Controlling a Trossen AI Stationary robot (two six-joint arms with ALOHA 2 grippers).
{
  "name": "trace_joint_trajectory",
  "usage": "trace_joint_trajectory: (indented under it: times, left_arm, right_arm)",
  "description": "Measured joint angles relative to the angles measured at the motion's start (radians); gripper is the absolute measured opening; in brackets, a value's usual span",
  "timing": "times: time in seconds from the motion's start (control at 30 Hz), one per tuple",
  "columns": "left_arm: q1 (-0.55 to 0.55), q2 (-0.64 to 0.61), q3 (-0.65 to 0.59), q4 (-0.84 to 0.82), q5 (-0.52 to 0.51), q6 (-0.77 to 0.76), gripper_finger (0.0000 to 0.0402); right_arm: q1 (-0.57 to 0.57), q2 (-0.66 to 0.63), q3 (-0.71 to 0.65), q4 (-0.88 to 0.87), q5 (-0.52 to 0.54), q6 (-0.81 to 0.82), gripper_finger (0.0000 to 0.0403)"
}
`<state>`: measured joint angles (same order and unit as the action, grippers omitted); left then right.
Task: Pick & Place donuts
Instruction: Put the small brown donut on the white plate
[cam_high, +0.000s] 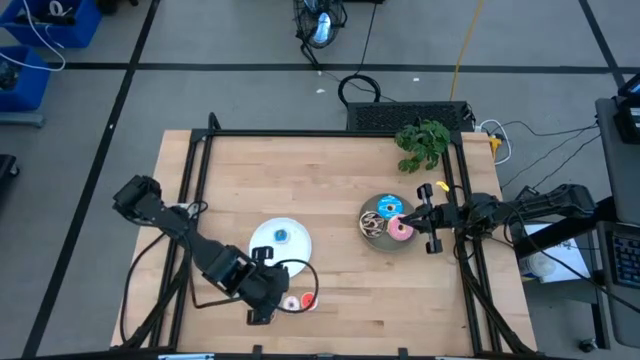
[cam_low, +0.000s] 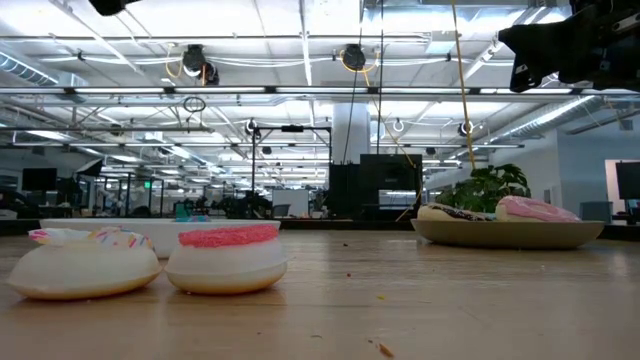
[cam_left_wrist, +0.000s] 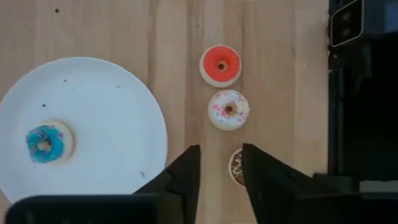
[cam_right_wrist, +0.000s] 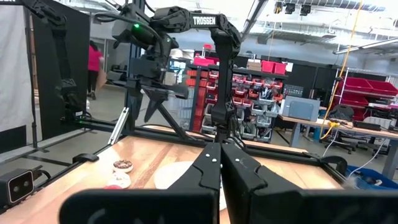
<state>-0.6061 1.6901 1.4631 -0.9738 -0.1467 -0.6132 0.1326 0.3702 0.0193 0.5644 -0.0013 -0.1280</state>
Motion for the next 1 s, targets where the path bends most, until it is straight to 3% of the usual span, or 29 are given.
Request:
trace_joint_trajectory:
  times: [0.2, 0.37, 0.57, 0.8, 1.0]
  left_arm:
    - [-0.037, 0.031, 0.0, 0.091, -0.024, 0.006, 0.0072]
    - [-0.093, 0.098, -0.001, 0.135, -0.015, -0.06, 0.0088]
    - [-0.125, 0.189, -0.001, 0.142, 0.025, -0.175, 0.0178]
    - [-0.139, 0.261, -0.001, 0.136, 0.037, -0.152, 0.0299]
    - [-0.133, 0.27, -0.001, 0.123, 0.028, -0.113, 0.036]
  right_arm:
    - [0.0, 0.0, 0.0, 0.0, 0.0, 0.0, 0.0]
    - [0.0, 0.0, 0.0, -0.004, 0.0, 0.0, 0.0]
    - [0.0, 0.0, 0.0, -0.002, 0.0, 0.0, 0.0]
    - [0.0, 0.0, 0.0, 0.0, 0.0, 0.0, 0.0]
    - [0.0, 0.0, 0.0, 0.0, 0.0, 0.0, 0.0]
